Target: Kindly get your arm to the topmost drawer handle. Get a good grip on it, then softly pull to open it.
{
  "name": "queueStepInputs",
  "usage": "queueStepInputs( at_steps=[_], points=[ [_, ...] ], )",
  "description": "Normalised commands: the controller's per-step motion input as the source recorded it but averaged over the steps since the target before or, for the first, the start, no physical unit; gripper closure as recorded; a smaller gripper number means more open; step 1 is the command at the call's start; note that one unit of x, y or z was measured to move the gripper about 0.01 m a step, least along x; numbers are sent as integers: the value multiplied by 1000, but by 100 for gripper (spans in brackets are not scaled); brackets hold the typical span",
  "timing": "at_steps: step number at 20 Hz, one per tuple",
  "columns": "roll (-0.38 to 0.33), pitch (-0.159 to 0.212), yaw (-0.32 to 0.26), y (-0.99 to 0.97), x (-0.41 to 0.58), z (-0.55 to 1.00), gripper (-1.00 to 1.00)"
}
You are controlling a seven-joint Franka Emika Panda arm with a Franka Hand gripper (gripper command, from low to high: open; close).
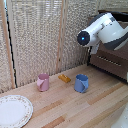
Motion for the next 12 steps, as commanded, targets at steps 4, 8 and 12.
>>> queueStepInputs(
  at_steps=[4,8,12],
  points=[
    [177,-169,-71,126,-127,274,-100],
    [339,-214,-91,366,-46,0,-100],
    [345,-130,-80,421,-36,0,-100]
  ],
)
